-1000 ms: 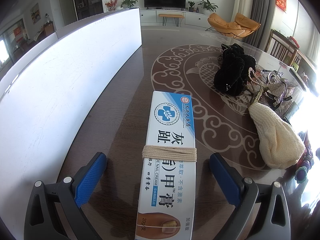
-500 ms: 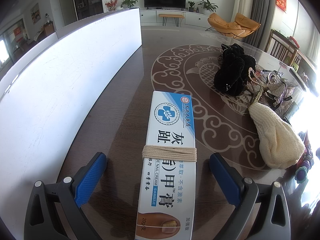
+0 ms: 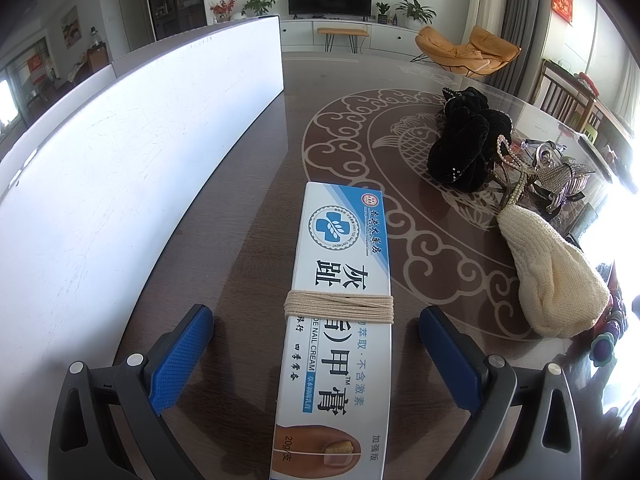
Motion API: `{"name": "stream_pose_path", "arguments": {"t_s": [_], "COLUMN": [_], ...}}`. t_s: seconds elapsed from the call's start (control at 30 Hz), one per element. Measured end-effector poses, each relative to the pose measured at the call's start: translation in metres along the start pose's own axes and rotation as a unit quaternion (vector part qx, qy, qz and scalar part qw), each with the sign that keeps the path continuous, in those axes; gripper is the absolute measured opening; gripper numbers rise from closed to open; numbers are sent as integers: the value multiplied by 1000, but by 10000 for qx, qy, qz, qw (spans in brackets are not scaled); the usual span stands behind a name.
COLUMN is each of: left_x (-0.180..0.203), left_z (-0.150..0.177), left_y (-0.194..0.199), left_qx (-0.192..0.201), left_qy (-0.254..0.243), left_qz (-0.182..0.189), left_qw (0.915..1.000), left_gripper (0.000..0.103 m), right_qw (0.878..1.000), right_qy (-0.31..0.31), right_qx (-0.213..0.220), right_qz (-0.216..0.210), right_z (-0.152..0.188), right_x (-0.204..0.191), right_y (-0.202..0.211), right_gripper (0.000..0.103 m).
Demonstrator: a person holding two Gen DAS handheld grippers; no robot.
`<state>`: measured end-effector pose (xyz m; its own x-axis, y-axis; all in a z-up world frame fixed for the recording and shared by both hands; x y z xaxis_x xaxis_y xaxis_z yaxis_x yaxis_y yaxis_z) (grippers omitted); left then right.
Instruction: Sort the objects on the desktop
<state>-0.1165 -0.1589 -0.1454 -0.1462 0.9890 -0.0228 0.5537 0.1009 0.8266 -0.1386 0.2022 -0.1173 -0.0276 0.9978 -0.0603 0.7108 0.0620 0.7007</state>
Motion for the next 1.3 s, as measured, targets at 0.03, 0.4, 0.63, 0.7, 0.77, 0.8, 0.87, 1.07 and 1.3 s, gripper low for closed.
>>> {"name": "stream_pose_path", "arguments": {"t_s": [0.03, 0.4, 0.63, 0.7, 0.77, 0.8, 0.87, 1.07, 1.3], "left_x": [0, 0, 0, 0, 0, 0, 0, 0, 0], "left_z": [0, 0, 0, 0, 0, 0, 0, -1, -1], "left_y": [0, 0, 0, 0, 0, 0, -1, 0, 0], "left_qx": [0, 2, 3, 4, 4, 4, 4, 7, 10], "left_qy": [0, -1, -4, -4, -2, -4, -6, -18, -16], "left_qz": [0, 1, 2, 5, 3, 4, 7, 24, 13], "left_qw": [10000, 10000, 10000, 10000, 10000, 10000, 10000, 10000, 10000], "left_gripper": [103, 103, 103, 103, 103, 103, 103, 103, 103], "right_qw": [10000, 9999, 9952, 9928, 9911, 9909, 9913, 9934, 9930], "right_qy": [1, -71, -409, -540, -680, -699, -666, -91, 570], "right_qx": [0, 43, -101, -254, -354, -420, -577, -975, -971], "right_qz": [-1, -110, -883, -1043, -1093, -1073, -976, -595, -349], "right_z": [0, -2, 6, 9, 7, 4, -5, 4, 37], "right_x": [0, 1, 0, -2, -5, -9, -19, -49, -26], "right_y": [0, 2, 7, 9, 8, 4, -7, -32, -4], "right_gripper": [103, 103, 103, 103, 103, 103, 103, 103, 103]}}
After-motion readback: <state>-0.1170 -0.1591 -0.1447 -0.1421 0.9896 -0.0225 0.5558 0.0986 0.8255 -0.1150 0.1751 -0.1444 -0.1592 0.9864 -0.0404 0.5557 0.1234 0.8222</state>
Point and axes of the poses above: each gripper's, at about its wrist camera, not at the fingertips, and y roughly against the way its jaws point, x to its right, z to its underside, the point moved 8 cm from there along -y, roughly the way its jaws point, and after that the axes turned 2 degrees about -y, right-handed, at the moved point
